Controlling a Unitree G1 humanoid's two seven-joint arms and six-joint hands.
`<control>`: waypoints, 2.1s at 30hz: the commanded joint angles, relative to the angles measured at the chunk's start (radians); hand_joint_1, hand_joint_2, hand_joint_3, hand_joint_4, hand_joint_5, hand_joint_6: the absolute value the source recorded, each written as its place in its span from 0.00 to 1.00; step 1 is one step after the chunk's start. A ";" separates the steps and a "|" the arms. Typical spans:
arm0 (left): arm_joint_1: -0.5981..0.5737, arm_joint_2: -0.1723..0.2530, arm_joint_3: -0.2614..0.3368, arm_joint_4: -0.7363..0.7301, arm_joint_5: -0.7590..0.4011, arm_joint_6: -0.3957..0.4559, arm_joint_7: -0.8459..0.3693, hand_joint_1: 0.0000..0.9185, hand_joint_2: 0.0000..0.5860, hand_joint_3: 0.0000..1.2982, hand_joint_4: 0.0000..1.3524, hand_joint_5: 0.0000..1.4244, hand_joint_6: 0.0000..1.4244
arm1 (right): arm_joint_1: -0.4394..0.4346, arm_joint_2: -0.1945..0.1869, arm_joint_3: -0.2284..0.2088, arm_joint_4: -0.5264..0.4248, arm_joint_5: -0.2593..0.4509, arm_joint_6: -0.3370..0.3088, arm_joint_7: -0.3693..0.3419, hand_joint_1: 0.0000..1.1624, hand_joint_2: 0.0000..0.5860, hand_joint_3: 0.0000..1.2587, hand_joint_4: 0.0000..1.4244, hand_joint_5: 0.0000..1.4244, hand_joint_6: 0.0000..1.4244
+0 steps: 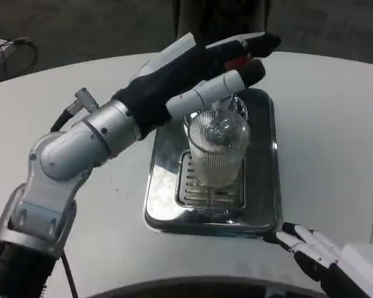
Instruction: Grasp the cup under the faucet to collect the drink, then remove the cup.
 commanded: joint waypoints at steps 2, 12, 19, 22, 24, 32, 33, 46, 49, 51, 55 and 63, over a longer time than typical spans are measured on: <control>0.015 0.025 -0.051 0.041 0.074 -0.018 -0.038 0.00 0.14 0.12 0.06 0.14 0.14 | -0.020 0.007 -0.003 -0.014 0.056 0.105 0.007 0.21 0.80 0.08 0.00 0.00 0.05; 0.010 0.053 -0.090 0.051 0.146 -0.083 -0.038 0.00 0.14 0.11 0.05 0.12 0.12 | -0.078 -0.031 -0.005 -0.014 0.207 0.361 -0.058 0.25 0.67 0.07 0.00 0.04 0.02; 0.011 0.056 -0.095 0.061 0.168 -0.106 -0.035 0.00 0.14 0.11 0.05 0.12 0.12 | -0.135 -0.077 0.071 0.099 0.280 0.410 -0.278 0.54 0.41 0.00 0.02 0.06 0.00; 0.011 0.063 -0.090 0.052 0.177 -0.112 -0.027 0.00 0.14 0.11 0.05 0.11 0.11 | -0.186 -0.095 0.101 0.180 0.313 0.404 -0.372 0.56 0.39 0.00 0.04 0.07 0.00; 0.008 0.068 -0.083 0.048 0.179 -0.113 -0.025 0.00 0.14 0.11 0.05 0.11 0.10 | -0.209 -0.099 0.108 0.233 0.347 0.384 -0.422 0.57 0.39 0.00 0.05 0.07 0.00; 0.004 0.079 -0.076 0.038 0.183 -0.113 -0.026 0.00 0.14 0.12 0.06 0.11 0.08 | -0.267 -0.137 0.166 0.356 0.431 0.366 -0.569 0.58 0.36 0.00 0.02 0.07 0.00; 0.003 0.079 -0.075 0.037 0.183 -0.113 -0.026 0.00 0.14 0.12 0.06 0.11 0.07 | -0.279 -0.138 0.180 0.374 0.425 0.365 -0.585 0.58 0.36 0.00 0.02 0.07 0.00; -0.030 0.087 -0.072 0.044 0.176 -0.108 -0.043 0.00 0.14 0.12 0.06 0.11 0.07 | -0.428 -0.164 0.314 0.589 0.383 0.327 -0.789 0.59 0.35 0.00 0.01 0.06 0.02; -0.040 0.088 -0.067 0.053 0.167 -0.109 -0.050 0.00 0.07 0.12 0.07 0.11 0.07 | -0.452 -0.172 0.323 0.634 0.381 0.312 -0.816 0.59 0.35 0.00 0.01 0.06 0.02; -0.044 0.089 -0.065 0.058 0.164 -0.110 -0.054 0.00 0.02 0.12 0.07 0.11 0.07 | -0.471 -0.170 0.328 0.666 0.387 0.307 -0.834 0.60 0.35 0.00 0.01 0.06 0.02; -0.049 0.087 -0.057 0.065 0.154 -0.111 -0.059 0.00 0.01 0.12 0.07 0.11 0.07 | -0.517 -0.170 0.346 0.732 0.374 0.293 -0.884 0.60 0.36 0.00 0.01 0.06 0.02; -0.059 0.082 -0.048 0.074 0.140 -0.105 -0.061 0.00 0.00 0.13 0.07 0.11 0.07 | -0.594 -0.149 0.362 0.844 0.391 0.273 -0.956 0.60 0.36 0.00 0.01 0.06 0.02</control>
